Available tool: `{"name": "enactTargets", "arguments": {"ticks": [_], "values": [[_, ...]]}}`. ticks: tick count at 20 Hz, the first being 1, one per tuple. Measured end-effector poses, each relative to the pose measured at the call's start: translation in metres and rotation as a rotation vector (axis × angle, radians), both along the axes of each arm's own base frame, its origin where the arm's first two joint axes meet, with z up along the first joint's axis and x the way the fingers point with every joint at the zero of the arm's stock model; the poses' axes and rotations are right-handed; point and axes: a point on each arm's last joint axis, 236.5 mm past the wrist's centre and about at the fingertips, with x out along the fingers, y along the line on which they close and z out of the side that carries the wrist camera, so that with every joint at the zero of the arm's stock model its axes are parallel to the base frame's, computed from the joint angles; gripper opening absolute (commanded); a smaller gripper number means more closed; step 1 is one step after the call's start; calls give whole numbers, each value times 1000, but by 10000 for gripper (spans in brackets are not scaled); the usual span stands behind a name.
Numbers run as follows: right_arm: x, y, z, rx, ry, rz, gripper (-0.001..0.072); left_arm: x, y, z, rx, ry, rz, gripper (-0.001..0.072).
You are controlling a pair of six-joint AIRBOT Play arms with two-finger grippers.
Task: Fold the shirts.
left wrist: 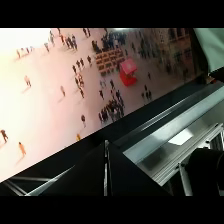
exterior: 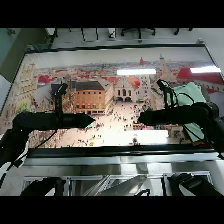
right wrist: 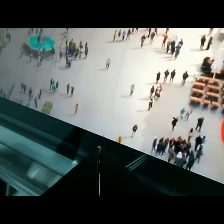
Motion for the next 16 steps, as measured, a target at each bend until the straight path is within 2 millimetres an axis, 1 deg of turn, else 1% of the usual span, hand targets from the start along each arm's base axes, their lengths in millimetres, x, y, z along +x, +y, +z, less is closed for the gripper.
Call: {"name": "enactTargets", "arguments": {"ticks": [4, 6, 8, 9, 10, 11, 12, 13, 15, 16], "values": [[0, 0, 0, 0, 0, 0, 22, 3, 14, 12, -8, -29, 37, 18], [0, 0, 0, 0, 0, 0, 22, 5, 28, 20, 11, -69, 63, 18], [0, 0, 0, 0, 0, 0, 22, 5, 53, 22, 84, -110, 100, 18], [0, 0, 0, 0, 0, 0, 22, 5, 73, 20, 146, -120, 138, 18], [0, 0, 0, 0, 0, 0, 22, 5, 98, 16, 220, -123, 186, 18], [0, 0, 0, 0, 0, 0, 22, 4, 126, 12, 301, -121, 244, 129], [0, 0, 0, 0, 0, 0, 22, 2, 156, 10, 382, -119, 308, 518], [0, 0, 0, 0, 0, 0, 22, 0, 187, 8, 460, -114, 379, 702], [0, 0, 0, 0, 0, 0, 22, -9, 252, 6, 602, -87, 544, 702], [0, 0, 0, 0, 0, 0, 22, -17, 284, 2, 669, -58, 626, 702]]}}
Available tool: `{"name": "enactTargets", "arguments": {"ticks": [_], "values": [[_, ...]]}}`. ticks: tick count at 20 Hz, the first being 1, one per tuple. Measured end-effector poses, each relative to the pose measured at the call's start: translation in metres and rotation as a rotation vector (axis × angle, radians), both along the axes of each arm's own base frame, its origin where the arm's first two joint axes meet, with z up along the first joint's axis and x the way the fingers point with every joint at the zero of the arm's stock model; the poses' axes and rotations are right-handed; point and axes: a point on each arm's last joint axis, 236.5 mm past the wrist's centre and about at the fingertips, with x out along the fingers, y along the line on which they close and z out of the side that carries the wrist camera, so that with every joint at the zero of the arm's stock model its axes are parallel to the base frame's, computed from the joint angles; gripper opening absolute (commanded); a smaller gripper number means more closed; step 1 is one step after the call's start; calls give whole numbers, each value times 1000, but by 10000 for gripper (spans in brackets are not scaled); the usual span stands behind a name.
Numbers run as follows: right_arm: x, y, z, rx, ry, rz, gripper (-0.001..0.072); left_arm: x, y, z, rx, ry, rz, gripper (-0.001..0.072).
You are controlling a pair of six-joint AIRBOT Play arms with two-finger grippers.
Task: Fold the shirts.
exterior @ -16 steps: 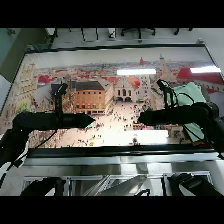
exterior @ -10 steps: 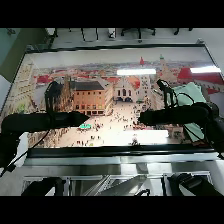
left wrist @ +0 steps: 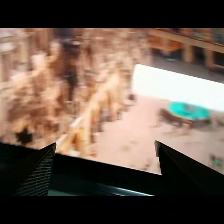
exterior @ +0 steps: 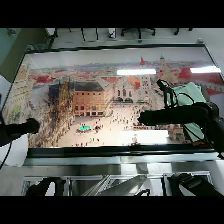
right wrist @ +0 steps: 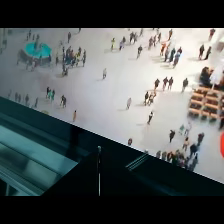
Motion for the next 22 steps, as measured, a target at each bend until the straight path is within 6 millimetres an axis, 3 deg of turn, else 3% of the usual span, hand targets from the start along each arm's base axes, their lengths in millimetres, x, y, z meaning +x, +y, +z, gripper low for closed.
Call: {"name": "enactTargets", "arguments": {"ticks": [2, 4, 9, 13, 14, 15, 16, 19, 22], "values": [[0, 0, 0, 0, 0, 0, 22, -18, 48, -16, 63, 55, 155, 702], [0, 0, 0, 0, 1, 0, 22, -33, 80, -46, 81, 137, 261, 702], [0, 0, 0, 0, 1, 1, 22, -50, 127, -129, 69, 325, 370, 701], [0, 0, 0, 0, 1, 1, 22, -55, 156, -176, 96, 481, 362, 700], [0, 0, 0, 0, 1, 1, 22, -59, 163, -186, 108, 528, 365, 640], [0, 0, 0, 0, 1, 0, 22, -62, 170, -193, 118, 572, 370, 358], [0, 0, 0, 0, 1, 0, 22, -64, 176, -199, 127, 612, 372, 33], [0, 0, 0, 0, 1, 1, 22, -65, 189, -205, 143, 710, 380, 18], [0, 0, 0, 0, 0, 1, 22, -31, 191, -182, 175, 671, 363, 17]]}}
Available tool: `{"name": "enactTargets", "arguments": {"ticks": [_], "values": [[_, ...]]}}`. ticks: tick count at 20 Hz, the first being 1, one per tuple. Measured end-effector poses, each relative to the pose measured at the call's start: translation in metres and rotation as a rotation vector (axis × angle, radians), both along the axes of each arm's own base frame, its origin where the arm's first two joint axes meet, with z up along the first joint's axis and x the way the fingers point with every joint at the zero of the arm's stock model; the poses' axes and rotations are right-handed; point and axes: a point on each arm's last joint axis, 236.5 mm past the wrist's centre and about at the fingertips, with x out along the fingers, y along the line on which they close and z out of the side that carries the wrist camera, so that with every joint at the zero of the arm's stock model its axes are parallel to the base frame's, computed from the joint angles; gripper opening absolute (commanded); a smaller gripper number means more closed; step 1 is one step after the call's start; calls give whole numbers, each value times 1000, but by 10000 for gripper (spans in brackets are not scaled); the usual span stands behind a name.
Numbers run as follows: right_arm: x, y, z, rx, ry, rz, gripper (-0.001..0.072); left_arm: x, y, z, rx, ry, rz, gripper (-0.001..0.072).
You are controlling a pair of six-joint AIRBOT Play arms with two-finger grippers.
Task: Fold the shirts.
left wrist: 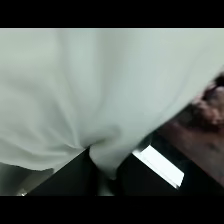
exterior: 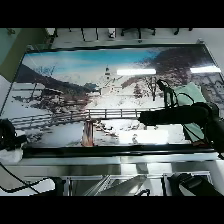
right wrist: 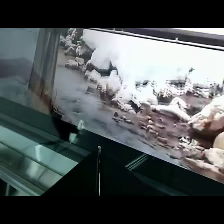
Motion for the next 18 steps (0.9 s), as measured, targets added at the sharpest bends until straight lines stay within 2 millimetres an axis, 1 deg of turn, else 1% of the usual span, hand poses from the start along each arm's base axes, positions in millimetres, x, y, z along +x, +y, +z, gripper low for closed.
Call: {"name": "enactTargets", "arguments": {"ticks": [1, 2, 3, 4, 5, 6, 7, 8, 9, 10, 11, 12, 13, 14, 15, 16, 18], "values": [[0, 0, 0, 0, 0, 0, 22, 16, -3, 16, 16, -34, -20, 17], [0, 0, 0, 0, 0, 0, 22, 34, -10, 36, 26, -76, -49, 18], [0, 0, 0, 0, 0, 0, 22, 59, -25, 60, 24, -152, -87, 18], [0, 0, 0, 0, 0, 0, 22, 84, -47, 86, 6, -241, -131, 18], [0, 0, 0, 0, 0, 0, 22, 104, -72, 112, -18, -321, -180, 18], [0, 0, 0, 0, -1, -1, 22, 123, -101, 141, -45, -413, -238, 18], [0, 0, 0, 0, -1, -1, 22, 139, -136, 171, -83, -503, -312, 17], [0, 0, 0, 0, -1, -1, 22, 150, -173, 197, -129, -583, -385, 18], [0, 0, 0, 0, -2, -1, 22, 155, -210, 223, -171, -655, -468, 18], [0, 0, 0, 0, -1, -1, 22, 157, -246, 245, -211, -716, -549, 18], [1, 0, 0, 0, -2, -1, 22, 154, -275, 258, -245, -754, -617, 18], [0, 0, 0, 1, -2, -1, 22, 150, -306, 267, -287, -780, -680, 18], [1, 0, 0, 0, -2, -1, 22, 145, -331, 269, -325, -792, -731, 18], [1, 0, 0, 0, -2, -1, 23, 139, -356, 264, -364, -791, -776, 18], [1, 0, 0, 1, -2, -1, 23, 134, -380, 254, -401, -777, -815, 18], [1, 0, 0, 1, -5, -3, 23, 131, -398, 241, -428, -754, -843, 18], [4, 0, 1, 1, -13, -8, 33, 121, -437, 199, -480, -674, -897, 18]]}}
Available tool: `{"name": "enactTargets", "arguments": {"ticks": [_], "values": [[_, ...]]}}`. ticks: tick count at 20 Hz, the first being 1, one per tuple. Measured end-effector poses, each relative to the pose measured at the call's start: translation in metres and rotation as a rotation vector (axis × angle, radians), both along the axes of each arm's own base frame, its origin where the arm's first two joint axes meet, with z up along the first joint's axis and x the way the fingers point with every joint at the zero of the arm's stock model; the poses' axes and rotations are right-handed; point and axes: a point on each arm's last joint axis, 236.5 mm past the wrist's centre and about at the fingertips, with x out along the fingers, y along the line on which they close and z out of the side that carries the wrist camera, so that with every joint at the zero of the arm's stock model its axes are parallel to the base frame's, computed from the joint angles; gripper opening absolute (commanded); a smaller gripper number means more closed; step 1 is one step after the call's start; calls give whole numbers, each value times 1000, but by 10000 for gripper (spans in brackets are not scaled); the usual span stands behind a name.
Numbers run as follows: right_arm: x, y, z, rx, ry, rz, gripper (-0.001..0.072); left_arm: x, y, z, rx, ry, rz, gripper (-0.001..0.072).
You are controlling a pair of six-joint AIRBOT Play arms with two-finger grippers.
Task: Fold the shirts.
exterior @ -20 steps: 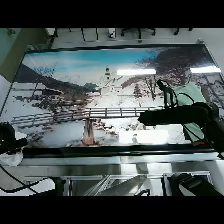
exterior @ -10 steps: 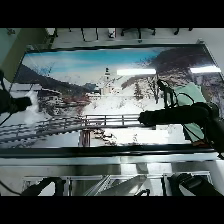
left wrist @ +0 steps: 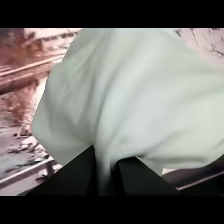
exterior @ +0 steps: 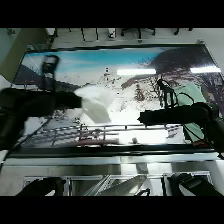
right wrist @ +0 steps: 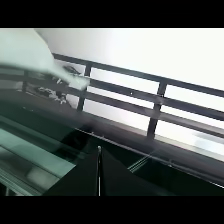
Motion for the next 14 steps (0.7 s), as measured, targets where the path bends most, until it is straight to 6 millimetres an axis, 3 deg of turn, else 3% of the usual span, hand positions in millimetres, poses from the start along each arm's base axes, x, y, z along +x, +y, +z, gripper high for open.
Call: {"name": "enactTargets", "arguments": {"ticks": [1, 3, 6, 8, 11, 14], "values": [[1, 0, 0, 1, -5, -3, 53, -5, -15, -24, 12, 42, -26, 70], [4, -2, 1, 3, -9, -11, 436, -13, -32, -64, 42, 115, -55, 681], [12, -12, 2, 6, -14, -51, 447, -19, -34, -94, 86, 200, -56, 692], [22, -25, 2, 16, -9, -103, 447, -16, -18, -90, 114, 231, -41, 692], [41, -50, -5, 31, 10, -181, 439, -14, 22, -69, 125, 252, 26, 691], [57, -61, -27, 53, 60, -200, 439, -42, 47, -64, 50, 304, 82, 691]]}}
